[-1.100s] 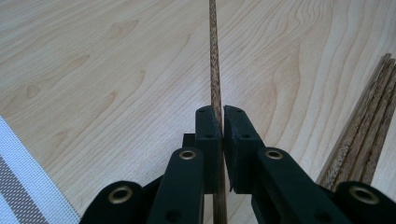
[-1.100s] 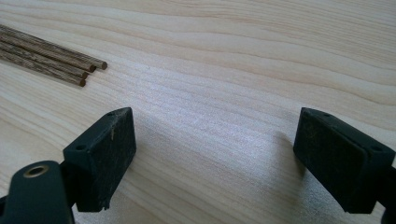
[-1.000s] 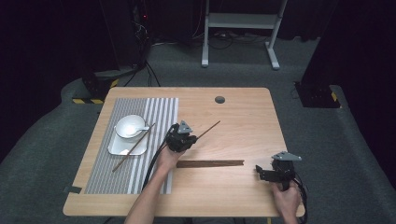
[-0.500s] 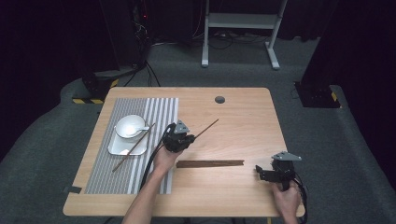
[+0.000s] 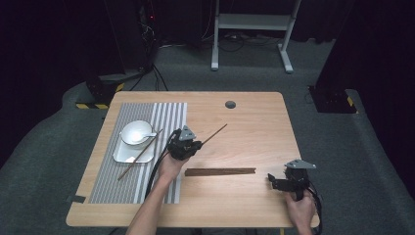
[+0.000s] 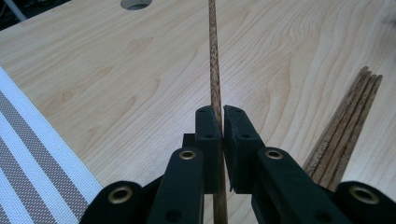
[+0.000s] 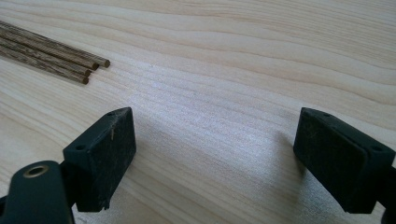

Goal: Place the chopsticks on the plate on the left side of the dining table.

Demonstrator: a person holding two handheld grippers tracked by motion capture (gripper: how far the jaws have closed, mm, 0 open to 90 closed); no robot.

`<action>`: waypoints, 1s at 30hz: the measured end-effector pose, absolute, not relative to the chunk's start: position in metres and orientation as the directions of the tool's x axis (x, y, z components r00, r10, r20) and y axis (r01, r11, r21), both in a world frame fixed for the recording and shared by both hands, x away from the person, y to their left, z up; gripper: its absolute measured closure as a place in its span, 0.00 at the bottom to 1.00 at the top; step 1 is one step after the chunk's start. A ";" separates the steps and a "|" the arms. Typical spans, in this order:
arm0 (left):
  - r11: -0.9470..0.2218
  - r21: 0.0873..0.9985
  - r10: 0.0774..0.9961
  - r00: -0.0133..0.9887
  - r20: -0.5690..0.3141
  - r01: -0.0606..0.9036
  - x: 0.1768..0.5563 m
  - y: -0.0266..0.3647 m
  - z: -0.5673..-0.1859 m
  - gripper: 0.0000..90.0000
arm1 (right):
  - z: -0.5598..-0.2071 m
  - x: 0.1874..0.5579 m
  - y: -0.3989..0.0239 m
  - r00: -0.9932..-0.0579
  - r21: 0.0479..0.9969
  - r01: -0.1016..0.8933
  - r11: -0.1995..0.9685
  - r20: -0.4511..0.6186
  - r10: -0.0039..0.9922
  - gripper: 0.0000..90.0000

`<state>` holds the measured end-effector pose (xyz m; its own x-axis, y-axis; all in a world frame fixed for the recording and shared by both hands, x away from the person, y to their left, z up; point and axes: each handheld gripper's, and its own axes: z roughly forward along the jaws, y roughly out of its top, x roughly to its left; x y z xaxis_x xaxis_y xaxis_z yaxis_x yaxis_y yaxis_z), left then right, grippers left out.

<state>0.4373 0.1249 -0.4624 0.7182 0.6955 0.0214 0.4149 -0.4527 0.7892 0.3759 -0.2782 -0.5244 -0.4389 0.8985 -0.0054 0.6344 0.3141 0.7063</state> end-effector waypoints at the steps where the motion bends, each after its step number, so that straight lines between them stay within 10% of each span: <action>1: -0.455 0.790 0.694 0.719 0.026 0.411 0.435 0.126 -0.460 0.94 | -0.524 0.376 -0.278 -0.438 0.706 0.635 0.313 -0.006 0.899 0.14; 30: -0.461 0.796 0.702 0.710 0.058 0.391 0.414 0.143 -0.448 0.94 | -0.524 0.376 -0.278 -0.435 0.705 0.637 0.311 -0.003 0.900 0.14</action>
<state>0.4137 0.1431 -0.4484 0.7101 0.7017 0.0581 0.3908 -0.4614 0.7965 0.3761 -0.2781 -0.5243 -0.4353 0.9003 -0.0034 0.6373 0.3108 0.7051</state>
